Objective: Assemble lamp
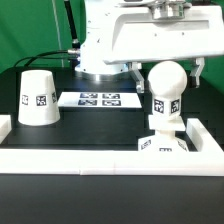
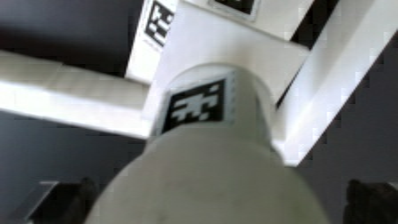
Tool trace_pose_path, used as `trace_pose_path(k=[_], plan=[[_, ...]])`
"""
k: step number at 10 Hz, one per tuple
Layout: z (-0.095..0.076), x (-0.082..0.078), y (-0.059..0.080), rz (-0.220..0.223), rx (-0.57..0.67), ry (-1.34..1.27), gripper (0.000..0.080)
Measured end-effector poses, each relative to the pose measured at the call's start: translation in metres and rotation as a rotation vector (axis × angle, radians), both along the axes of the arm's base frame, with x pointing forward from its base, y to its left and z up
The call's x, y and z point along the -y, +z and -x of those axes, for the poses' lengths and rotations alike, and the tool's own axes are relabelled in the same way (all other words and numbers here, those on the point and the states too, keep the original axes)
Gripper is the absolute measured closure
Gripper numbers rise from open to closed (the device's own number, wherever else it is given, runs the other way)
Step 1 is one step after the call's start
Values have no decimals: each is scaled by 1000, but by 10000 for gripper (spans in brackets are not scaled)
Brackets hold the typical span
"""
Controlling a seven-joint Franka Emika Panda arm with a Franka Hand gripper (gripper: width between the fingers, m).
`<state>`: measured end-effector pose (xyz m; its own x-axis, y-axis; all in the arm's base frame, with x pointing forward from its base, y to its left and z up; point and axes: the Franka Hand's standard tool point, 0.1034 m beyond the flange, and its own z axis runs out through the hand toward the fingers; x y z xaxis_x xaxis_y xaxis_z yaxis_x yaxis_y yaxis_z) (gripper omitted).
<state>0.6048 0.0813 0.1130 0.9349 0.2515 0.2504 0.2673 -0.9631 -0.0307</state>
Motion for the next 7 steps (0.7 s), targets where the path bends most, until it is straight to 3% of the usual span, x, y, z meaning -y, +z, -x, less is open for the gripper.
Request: trace_pose_path(k=[3,7], plan=[[3,-8,3,-7,-208,12,100],[-11,2,11,-6,-211,17,100]])
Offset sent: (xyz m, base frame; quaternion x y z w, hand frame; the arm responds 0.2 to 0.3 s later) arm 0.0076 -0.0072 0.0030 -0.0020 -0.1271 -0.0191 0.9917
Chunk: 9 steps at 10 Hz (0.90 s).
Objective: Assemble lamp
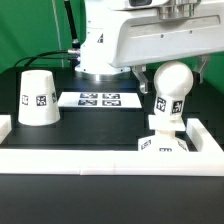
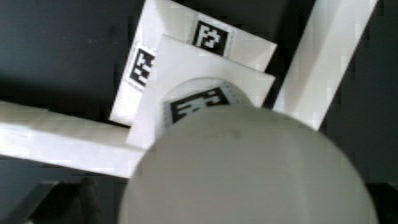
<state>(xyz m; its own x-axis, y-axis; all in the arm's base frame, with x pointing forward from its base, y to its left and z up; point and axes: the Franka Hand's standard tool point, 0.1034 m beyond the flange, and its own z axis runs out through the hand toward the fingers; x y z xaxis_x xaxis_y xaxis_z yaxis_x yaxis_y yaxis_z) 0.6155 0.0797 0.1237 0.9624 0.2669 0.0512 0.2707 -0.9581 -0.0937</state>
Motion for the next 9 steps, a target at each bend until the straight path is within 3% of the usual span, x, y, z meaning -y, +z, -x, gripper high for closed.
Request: trace_pose_path(k=[3,5,6,9], plan=[[-3,0,3,-1,12,-2,100],[-3,-1,1,-1,15,-2,148],[-3,-1,1,-1,15,-2,223],[-3,-1,1,-1,15,-2,223]])
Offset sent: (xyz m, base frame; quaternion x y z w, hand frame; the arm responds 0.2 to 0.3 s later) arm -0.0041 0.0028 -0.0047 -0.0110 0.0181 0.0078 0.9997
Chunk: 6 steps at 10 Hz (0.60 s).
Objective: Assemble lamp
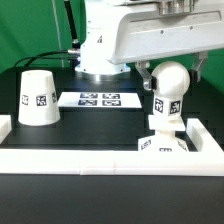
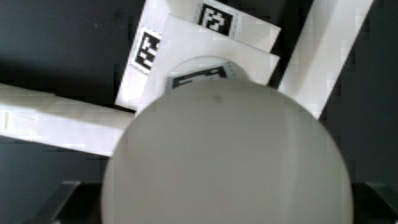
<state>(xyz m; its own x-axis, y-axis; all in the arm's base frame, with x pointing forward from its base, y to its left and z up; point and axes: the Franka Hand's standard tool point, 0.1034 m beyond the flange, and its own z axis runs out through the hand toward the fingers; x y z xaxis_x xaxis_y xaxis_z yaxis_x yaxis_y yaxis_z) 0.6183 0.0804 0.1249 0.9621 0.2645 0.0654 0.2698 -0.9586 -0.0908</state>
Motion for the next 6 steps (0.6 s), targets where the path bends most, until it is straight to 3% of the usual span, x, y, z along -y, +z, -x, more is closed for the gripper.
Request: trace_pose_path(k=[3,6], plan=[[-1,1,0,-7,-3,-63,223],[-3,-1,0,-27,-10,-318,222]])
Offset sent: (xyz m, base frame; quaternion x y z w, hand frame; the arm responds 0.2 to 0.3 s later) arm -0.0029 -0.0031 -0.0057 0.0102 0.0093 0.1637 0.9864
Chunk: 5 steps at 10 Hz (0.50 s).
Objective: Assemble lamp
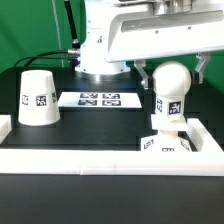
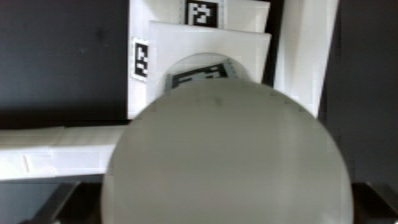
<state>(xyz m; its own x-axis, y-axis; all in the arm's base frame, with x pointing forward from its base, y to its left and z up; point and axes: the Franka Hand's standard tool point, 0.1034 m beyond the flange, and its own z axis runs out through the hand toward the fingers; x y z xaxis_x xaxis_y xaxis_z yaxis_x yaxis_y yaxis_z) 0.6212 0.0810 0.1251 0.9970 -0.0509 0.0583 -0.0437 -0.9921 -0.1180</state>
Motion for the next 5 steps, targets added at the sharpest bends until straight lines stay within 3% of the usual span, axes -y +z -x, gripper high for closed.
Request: trace_pose_path(k=[5], plan=[[0,-11,-1,-28,-34,-360,220]])
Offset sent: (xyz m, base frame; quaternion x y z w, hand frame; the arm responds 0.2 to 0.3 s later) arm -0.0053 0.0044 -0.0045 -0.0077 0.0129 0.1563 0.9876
